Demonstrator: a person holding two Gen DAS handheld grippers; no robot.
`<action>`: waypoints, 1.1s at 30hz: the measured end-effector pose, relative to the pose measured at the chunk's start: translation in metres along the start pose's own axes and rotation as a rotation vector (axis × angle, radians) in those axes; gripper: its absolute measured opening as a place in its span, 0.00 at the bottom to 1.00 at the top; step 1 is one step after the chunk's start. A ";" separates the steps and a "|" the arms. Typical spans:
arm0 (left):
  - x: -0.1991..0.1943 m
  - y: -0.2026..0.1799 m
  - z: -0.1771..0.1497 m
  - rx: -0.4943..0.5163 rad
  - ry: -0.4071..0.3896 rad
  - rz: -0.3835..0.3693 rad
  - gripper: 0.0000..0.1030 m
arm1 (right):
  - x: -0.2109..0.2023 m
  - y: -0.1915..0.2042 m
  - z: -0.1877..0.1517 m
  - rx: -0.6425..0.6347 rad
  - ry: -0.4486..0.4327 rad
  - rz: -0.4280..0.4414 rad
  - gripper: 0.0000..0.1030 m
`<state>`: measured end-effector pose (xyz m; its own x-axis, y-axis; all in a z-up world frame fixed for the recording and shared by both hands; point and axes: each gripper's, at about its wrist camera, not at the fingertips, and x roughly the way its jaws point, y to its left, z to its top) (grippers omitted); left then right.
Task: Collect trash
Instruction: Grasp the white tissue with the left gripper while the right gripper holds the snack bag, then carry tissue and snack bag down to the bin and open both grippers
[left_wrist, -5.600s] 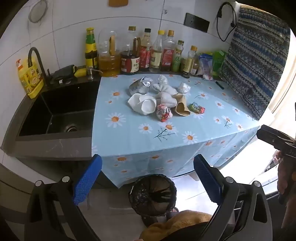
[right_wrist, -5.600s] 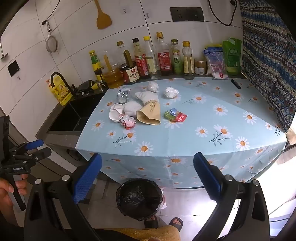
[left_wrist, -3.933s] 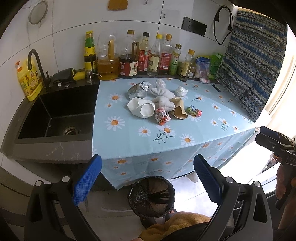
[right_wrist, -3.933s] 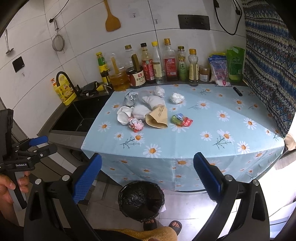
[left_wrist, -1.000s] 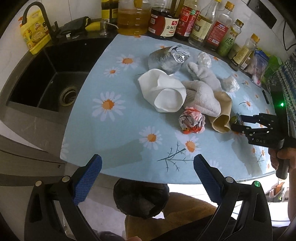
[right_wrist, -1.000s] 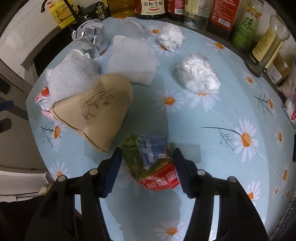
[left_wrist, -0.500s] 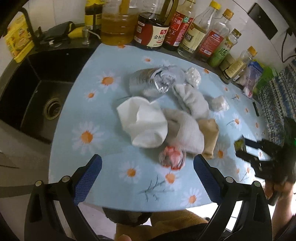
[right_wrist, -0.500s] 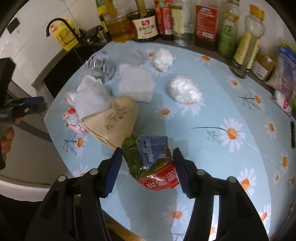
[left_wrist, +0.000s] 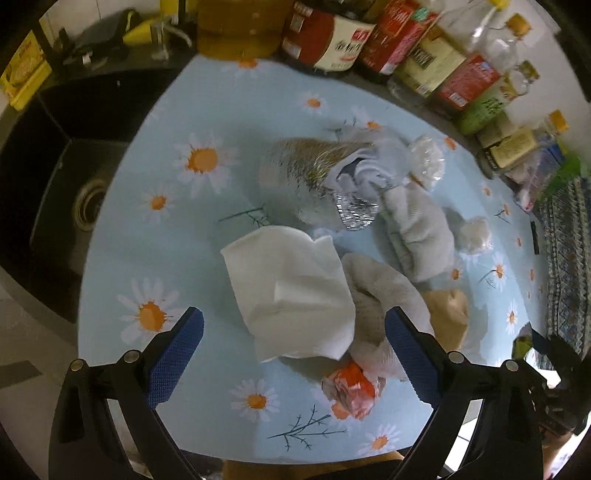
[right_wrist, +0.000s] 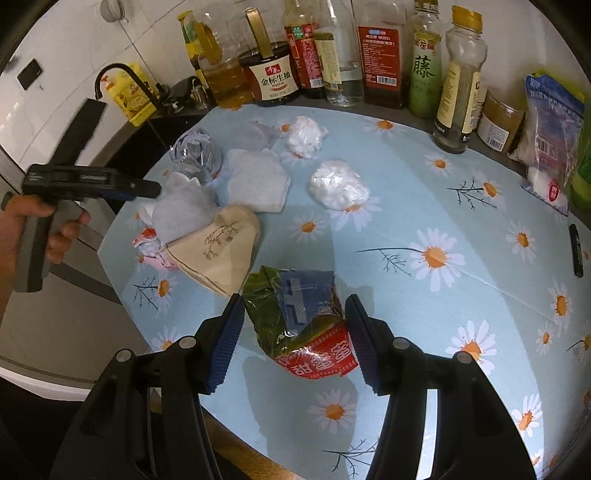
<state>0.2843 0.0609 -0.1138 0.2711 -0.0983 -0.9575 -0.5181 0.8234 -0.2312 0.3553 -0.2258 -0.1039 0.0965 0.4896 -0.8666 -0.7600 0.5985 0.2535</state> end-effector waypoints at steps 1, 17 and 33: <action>0.004 0.001 0.002 -0.011 0.013 -0.003 0.92 | 0.001 -0.001 0.000 -0.002 -0.001 0.008 0.55; 0.043 0.004 0.014 -0.097 0.091 0.065 0.70 | 0.010 -0.004 0.000 -0.033 -0.037 0.129 0.55; -0.012 0.033 -0.029 -0.083 -0.055 -0.009 0.70 | -0.014 0.033 0.001 -0.021 -0.107 0.080 0.55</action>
<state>0.2404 0.0725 -0.1146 0.3196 -0.0729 -0.9447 -0.5799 0.7735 -0.2558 0.3300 -0.2124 -0.0827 0.1019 0.6010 -0.7928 -0.7814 0.5415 0.3101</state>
